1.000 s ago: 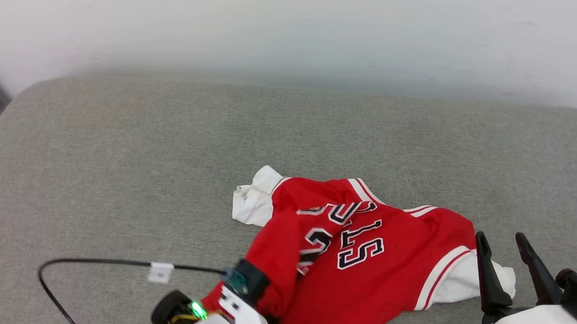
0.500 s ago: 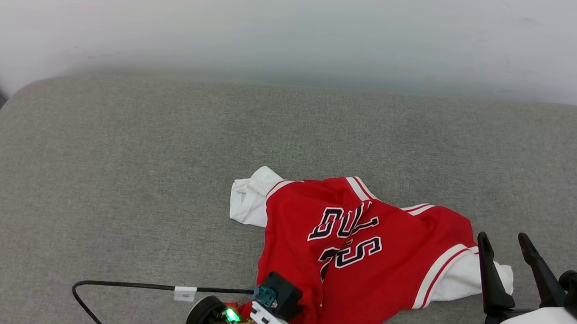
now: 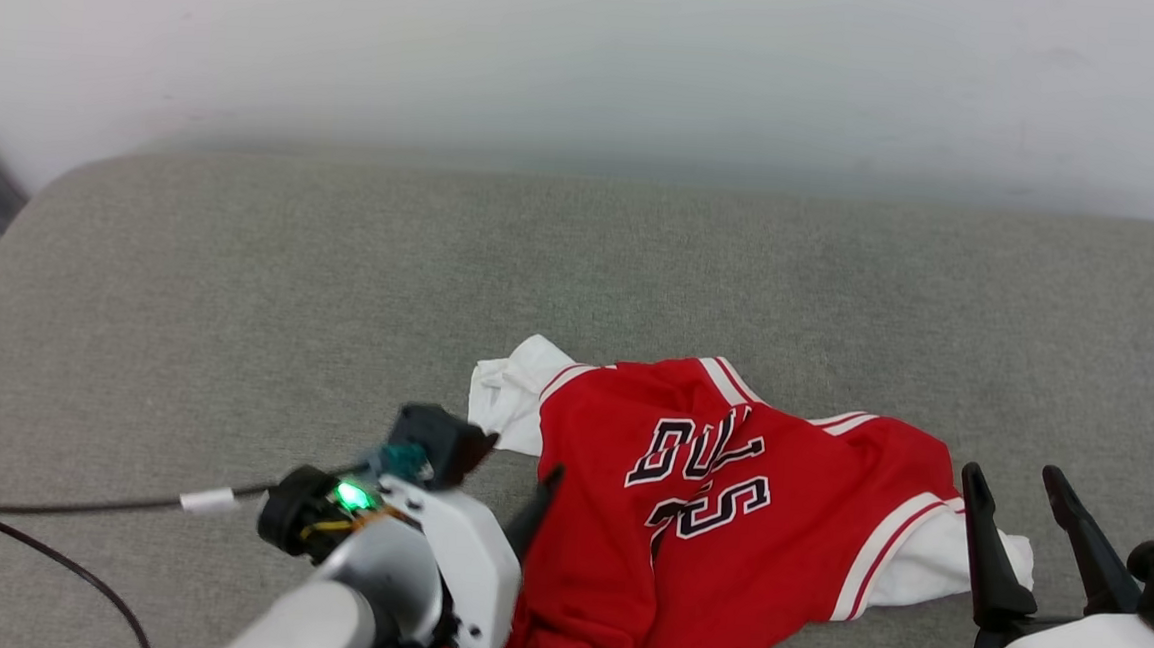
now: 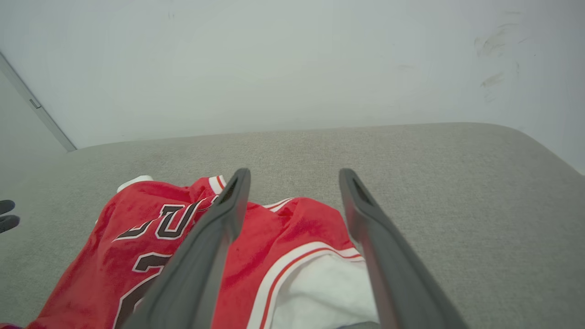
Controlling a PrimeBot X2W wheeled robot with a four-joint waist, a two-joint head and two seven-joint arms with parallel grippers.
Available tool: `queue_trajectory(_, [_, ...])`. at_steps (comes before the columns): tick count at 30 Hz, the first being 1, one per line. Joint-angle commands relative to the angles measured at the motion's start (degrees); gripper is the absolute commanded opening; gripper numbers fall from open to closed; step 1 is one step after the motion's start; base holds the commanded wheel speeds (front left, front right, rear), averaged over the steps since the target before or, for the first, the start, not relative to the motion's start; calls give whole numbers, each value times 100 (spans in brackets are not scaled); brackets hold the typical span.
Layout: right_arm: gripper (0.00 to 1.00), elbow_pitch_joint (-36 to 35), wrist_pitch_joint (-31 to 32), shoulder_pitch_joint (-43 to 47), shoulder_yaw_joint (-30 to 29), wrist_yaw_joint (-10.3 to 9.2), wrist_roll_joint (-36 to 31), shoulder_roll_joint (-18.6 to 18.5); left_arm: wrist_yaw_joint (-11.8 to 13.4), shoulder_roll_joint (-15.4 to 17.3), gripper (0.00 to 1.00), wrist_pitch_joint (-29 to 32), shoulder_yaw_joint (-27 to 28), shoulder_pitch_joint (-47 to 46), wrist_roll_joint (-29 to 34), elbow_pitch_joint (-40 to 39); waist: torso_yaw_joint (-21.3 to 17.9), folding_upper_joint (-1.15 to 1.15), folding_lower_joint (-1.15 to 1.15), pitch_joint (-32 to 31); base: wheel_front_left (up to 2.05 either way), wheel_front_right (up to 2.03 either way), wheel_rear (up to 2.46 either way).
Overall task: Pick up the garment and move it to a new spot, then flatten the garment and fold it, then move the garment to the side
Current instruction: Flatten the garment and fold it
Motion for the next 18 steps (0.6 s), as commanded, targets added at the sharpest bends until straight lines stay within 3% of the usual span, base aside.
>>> queue_trajectory(1, [100, -25, -31, -101, 17, -4, 15, 6, -13, 77, 100, 113, 164, -239, -109, 185, -48, 0, 0, 144, 0, 0, 0])
queue_trajectory(9, [100, -15, -63, -426, 158, -3, -34, 5, -361, 224, 100, 597, 425, -1191, -378, 1066, -369, 0, 0, 722, 0, 0, 0])
queue_trajectory(18, [100, 305, -304, -780, 260, -4, 122, 5, -757, 388, 100, 1452, 300, -1917, -541, 2173, -772, 0, 0, 1287, 0, 0, 0])
